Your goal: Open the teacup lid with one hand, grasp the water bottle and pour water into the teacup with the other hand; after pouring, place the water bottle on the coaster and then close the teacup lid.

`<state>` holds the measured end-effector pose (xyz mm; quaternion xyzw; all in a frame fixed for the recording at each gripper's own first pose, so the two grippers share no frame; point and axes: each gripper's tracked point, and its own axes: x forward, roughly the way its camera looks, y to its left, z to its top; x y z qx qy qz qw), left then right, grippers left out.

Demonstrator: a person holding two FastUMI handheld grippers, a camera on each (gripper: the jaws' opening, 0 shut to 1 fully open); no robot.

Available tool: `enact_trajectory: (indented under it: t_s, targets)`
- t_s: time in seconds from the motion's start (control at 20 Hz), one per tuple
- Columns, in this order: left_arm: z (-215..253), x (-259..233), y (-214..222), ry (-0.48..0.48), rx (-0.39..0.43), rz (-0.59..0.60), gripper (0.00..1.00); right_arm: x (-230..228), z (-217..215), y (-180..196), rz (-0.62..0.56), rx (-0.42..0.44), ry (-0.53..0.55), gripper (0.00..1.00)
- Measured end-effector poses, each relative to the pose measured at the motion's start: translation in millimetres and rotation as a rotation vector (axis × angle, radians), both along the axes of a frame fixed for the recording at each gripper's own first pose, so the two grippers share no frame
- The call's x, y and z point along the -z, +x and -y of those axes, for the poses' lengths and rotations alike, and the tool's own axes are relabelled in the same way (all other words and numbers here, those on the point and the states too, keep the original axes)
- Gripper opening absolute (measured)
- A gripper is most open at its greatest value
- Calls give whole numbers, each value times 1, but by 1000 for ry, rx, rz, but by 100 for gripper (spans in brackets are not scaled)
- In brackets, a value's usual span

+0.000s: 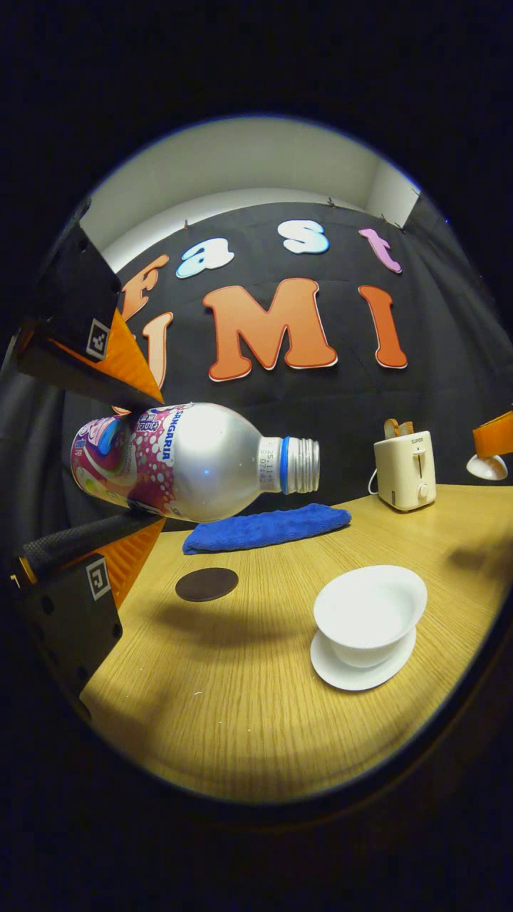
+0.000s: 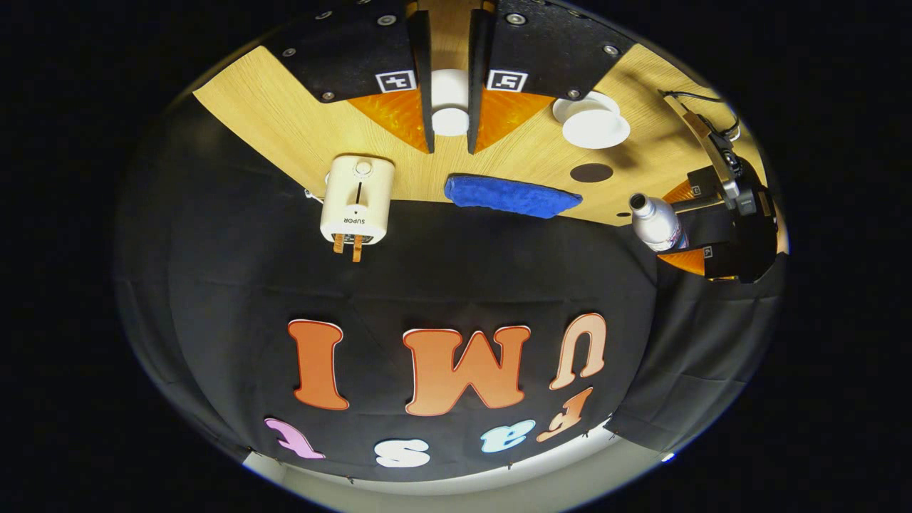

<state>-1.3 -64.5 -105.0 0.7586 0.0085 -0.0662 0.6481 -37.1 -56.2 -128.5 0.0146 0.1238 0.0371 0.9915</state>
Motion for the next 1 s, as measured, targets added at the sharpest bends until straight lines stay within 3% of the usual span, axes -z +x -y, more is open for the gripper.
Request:
enact_trajectory:
  t_s: [0.35, 0.55, 0.6, 1.0]
  targets:
    - [13, -5, 3, 111, 54, 17, 83, -3, 1, -5, 14, -7, -10, 22]
    - [16, -10, 4, 158, 75, 34, 88, -5, 1, -7, 18, -8, -16, 22]
    - [16, -11, 5, 166, 80, 38, 83, -4, 1, -7, 18, -10, -16, 22]
    - [15, -26, 13, 219, 97, 87, 83, -6, -2, -9, 22, -22, -29, 22]
